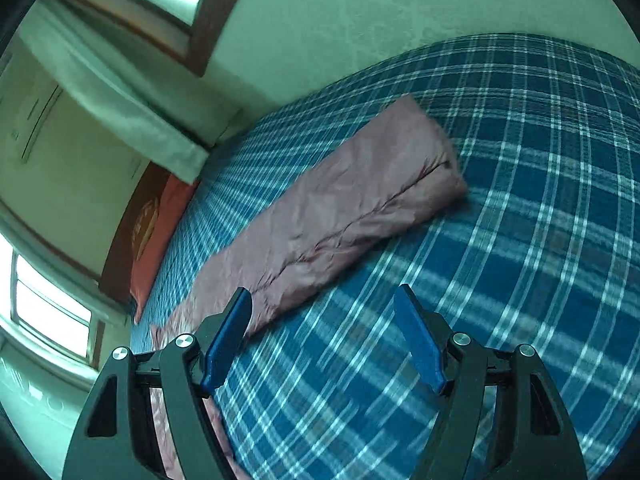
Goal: Fold large clothes
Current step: 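Grasp a jacket sleeve cuff with the right gripper and lift it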
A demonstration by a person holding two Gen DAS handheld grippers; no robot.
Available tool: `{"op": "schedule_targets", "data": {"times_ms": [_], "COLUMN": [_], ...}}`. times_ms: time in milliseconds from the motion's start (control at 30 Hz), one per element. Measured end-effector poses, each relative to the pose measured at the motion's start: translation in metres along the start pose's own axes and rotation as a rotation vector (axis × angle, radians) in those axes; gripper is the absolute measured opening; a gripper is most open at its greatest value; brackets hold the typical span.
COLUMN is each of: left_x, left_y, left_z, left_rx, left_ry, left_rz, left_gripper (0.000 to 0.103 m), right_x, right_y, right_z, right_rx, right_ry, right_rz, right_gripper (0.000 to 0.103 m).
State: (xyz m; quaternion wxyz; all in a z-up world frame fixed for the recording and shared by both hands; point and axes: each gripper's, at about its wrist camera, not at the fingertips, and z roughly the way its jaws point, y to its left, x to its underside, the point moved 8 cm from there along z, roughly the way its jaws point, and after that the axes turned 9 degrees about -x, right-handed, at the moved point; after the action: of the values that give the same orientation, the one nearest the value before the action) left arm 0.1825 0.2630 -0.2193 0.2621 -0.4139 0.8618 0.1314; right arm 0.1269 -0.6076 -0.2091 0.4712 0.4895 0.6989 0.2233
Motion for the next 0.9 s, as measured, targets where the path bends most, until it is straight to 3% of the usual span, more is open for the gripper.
{"op": "schedule_targets", "data": {"times_ms": [200, 333, 400, 467, 533, 733, 900], "left_x": [0.006, 0.005, 0.003, 0.001, 0.001, -0.005, -0.009], "left_y": [0.017, 0.019, 0.019, 0.020, 0.019, 0.017, 0.012], "left_z": [0.027, 0.030, 0.032, 0.034, 0.036, 0.051, 0.062], "left_rx": [-0.121, -0.152, -0.146, -0.136, -0.128, -0.136, -0.142], "left_ry": [0.051, 0.010, 0.003, -0.004, -0.014, -0.027, -0.026], "left_rz": [0.001, 0.029, 0.016, 0.006, 0.012, 0.030, 0.040], "left_gripper": [0.091, 0.093, 0.093, 0.095, 0.096, 0.100, 0.101], "right_x": [-0.034, -0.050, -0.058, -0.061, -0.064, -0.048, 0.003], "right_y": [-0.025, -0.023, -0.027, -0.025, -0.017, 0.054, 0.144], "right_z": [0.011, 0.013, 0.018, 0.031, 0.034, 0.032, 0.050], "right_rx": [-0.025, -0.005, -0.002, 0.014, 0.021, -0.036, -0.124], "right_ry": [-0.135, -0.200, -0.192, -0.158, -0.148, -0.135, -0.045], "right_rz": [0.113, 0.099, 0.089, 0.062, 0.024, -0.165, -0.366], "right_gripper": [0.073, 0.071, 0.053, 0.029, 0.018, 0.016, 0.016]}}
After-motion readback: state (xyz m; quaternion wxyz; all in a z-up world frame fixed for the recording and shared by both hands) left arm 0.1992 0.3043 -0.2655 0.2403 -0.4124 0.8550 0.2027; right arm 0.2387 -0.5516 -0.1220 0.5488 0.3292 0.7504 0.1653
